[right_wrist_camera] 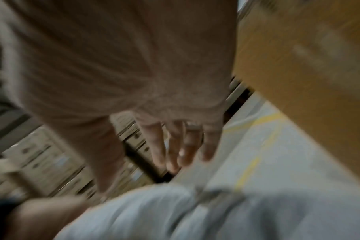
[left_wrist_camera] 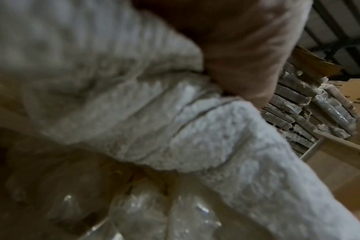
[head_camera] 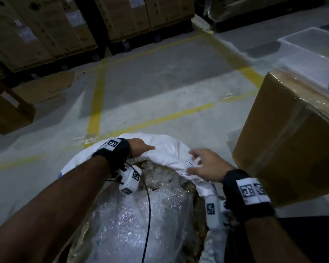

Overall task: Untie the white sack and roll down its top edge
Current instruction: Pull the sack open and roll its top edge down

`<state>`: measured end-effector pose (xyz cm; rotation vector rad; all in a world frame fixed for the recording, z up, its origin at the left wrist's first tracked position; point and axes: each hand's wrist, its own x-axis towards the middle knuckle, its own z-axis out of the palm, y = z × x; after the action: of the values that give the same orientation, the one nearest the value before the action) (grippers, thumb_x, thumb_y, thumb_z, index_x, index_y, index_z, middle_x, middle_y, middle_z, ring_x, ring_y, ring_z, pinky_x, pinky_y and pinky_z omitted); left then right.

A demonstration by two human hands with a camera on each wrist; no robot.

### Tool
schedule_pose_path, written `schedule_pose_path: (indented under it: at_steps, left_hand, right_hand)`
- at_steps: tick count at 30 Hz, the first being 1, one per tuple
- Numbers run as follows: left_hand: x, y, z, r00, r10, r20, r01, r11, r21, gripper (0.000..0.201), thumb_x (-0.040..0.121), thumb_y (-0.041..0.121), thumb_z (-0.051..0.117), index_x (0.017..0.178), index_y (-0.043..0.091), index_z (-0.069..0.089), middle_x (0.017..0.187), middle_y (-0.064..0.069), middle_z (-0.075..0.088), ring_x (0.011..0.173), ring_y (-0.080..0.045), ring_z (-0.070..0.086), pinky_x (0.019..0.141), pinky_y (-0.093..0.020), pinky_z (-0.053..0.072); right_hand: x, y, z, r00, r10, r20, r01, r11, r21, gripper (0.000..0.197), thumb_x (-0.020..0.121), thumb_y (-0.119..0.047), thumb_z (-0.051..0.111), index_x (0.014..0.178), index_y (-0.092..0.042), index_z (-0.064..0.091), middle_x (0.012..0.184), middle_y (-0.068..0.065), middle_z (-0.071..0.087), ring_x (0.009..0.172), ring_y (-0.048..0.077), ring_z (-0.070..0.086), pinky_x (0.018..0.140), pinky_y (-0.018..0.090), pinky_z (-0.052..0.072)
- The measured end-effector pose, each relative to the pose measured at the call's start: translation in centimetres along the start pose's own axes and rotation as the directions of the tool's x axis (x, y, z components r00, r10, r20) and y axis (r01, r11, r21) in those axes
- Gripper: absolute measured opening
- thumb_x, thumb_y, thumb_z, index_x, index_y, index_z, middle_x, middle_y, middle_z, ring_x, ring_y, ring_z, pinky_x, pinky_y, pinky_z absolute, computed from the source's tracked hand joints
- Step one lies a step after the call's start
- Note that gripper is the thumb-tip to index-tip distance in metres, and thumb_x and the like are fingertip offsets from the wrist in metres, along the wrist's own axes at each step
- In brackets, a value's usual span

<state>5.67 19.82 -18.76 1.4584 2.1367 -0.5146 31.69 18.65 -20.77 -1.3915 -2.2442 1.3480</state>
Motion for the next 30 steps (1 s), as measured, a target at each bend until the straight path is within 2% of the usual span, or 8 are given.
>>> schedule_pose_path:
  at_steps: [3,5,9,12,18,21,25,30]
  left_hand:
    - [-0.5,0.4,-0.2,1.0,-0.018,-0.019,0.017,0.999,-0.035,0.06,0.093,0.052,0.043,0.123,0.003,0.059,0.129,-0.016,0.058,0.119,-0.03,0.053,0.096,-0.031,0.04]
    - [-1.2,0.6,-0.2,0.999,0.002,-0.052,-0.004,0.999,-0.034,0.059,0.094,0.05,0.043,0.123,0.001,0.058,0.127,-0.016,0.059,0.119,-0.03,0.054,0.095,-0.03,0.04]
    - [-3.9,0.5,0.2,0.983,0.107,-0.149,-0.123,0.987,-0.102,0.047,0.097,0.045,0.041,0.12,0.008,0.057,0.123,-0.014,0.061,0.113,-0.029,0.055,0.095,-0.032,0.037]
    - [-8.3,-1.8,-0.3,0.923,0.164,-0.349,-0.177,0.984,-0.006,0.035,0.089,0.051,0.051,0.114,0.026,0.049,0.113,0.004,0.064,0.109,-0.022,0.055,0.093,-0.037,0.032]
    - [-14.4,-8.1,3.2,0.906,0.125,-0.404,-0.094,0.991,0.096,0.03,0.087,0.048,0.054,0.112,0.033,0.051,0.118,0.006,0.053,0.114,-0.02,0.048,0.091,-0.036,0.033]
    - [-15.1,-9.8,6.2,0.851,0.108,-0.513,-0.087,0.994,0.066,0.028,0.088,0.044,0.055,0.115,0.036,0.052,0.123,0.01,0.05,0.114,-0.018,0.048,0.088,-0.034,0.034]
    - [-15.9,-11.3,9.6,0.748,0.087,-0.658,-0.088,0.996,0.031,0.046,0.07,0.031,0.079,0.109,0.035,0.055,0.107,0.006,0.063,0.093,-0.025,0.062,0.07,-0.039,0.045]
    - [-17.0,-12.5,12.2,0.653,0.093,-0.751,-0.045,0.995,0.085,0.066,0.053,0.024,0.087,0.108,0.033,0.051,0.102,0.004,0.065,0.086,-0.023,0.066,0.062,-0.036,0.052]
  right_hand:
    - [1.7,-3.3,3.4,0.952,-0.276,-0.129,0.247,0.947,-0.204,0.051,0.079,-0.031,0.07,0.123,-0.01,0.056,0.119,0.011,0.055,0.111,0.027,0.052,0.098,0.032,0.038]
    - [2.4,-3.8,5.6,0.933,-0.343,-0.111,0.277,0.879,-0.389,0.037,0.084,-0.024,0.062,0.117,-0.008,0.056,0.117,0.013,0.057,0.11,0.029,0.051,0.096,0.035,0.04]
    - [3.4,-3.5,6.0,0.942,-0.31,-0.131,0.21,0.846,-0.491,0.027,0.082,-0.005,0.052,0.106,-0.009,0.061,0.108,0.013,0.064,0.102,0.032,0.058,0.087,0.033,0.044]
    - [3.7,-3.4,5.2,0.94,-0.325,-0.106,0.259,0.879,-0.401,0.027,0.081,-0.007,0.052,0.104,-0.01,0.066,0.106,0.014,0.068,0.1,0.033,0.061,0.085,0.033,0.046]
    - [3.6,-5.0,3.7,0.959,-0.267,0.097,0.275,0.783,-0.557,0.02,0.086,-0.012,0.05,0.104,-0.009,0.057,0.107,0.016,0.065,0.1,0.033,0.06,0.077,0.033,0.045]
    - [3.6,-5.9,3.4,0.955,-0.236,0.179,0.296,0.711,-0.639,0.011,0.088,-0.021,0.054,0.096,-0.014,0.049,0.11,0.015,0.062,0.1,0.03,0.059,0.072,0.029,0.041]
    - [3.3,-7.5,3.9,0.972,-0.167,0.164,0.234,0.671,-0.704,0.042,0.087,-0.046,0.059,0.107,-0.01,0.052,0.112,0.012,0.06,0.104,0.029,0.056,0.078,0.032,0.042]
    - [3.6,-8.9,5.5,0.952,-0.302,0.055,0.238,0.612,-0.754,0.045,0.084,-0.042,0.063,0.109,-0.009,0.048,0.111,0.01,0.059,0.108,0.03,0.053,0.082,0.036,0.044]
